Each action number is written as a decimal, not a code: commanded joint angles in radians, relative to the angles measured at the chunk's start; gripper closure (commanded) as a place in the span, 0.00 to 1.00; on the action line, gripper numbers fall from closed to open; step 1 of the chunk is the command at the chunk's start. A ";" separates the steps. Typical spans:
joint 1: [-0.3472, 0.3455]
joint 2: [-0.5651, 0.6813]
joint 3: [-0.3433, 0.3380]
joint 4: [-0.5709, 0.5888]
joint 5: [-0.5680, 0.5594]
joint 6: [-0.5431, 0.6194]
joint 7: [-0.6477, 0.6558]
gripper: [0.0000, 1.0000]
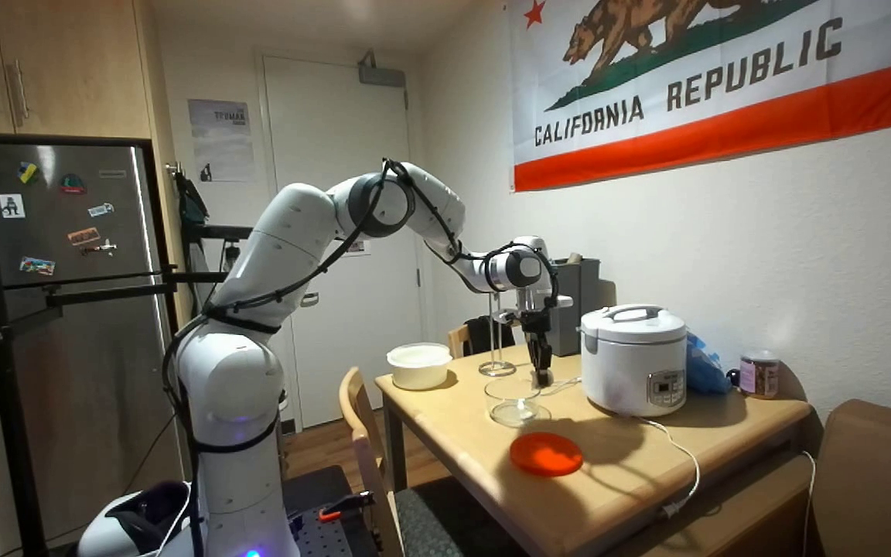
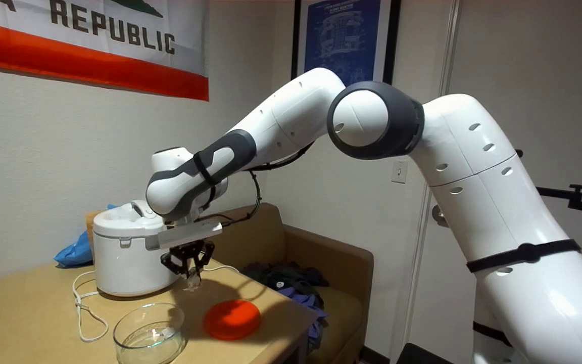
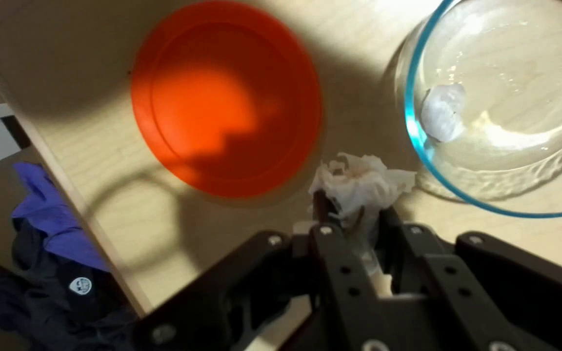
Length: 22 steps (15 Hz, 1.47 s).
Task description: Remove the orange lid from the lunchbox, remove the white napkin from the lunchbox
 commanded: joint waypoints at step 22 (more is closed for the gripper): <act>-0.015 0.121 0.010 0.094 0.045 0.058 0.018 0.74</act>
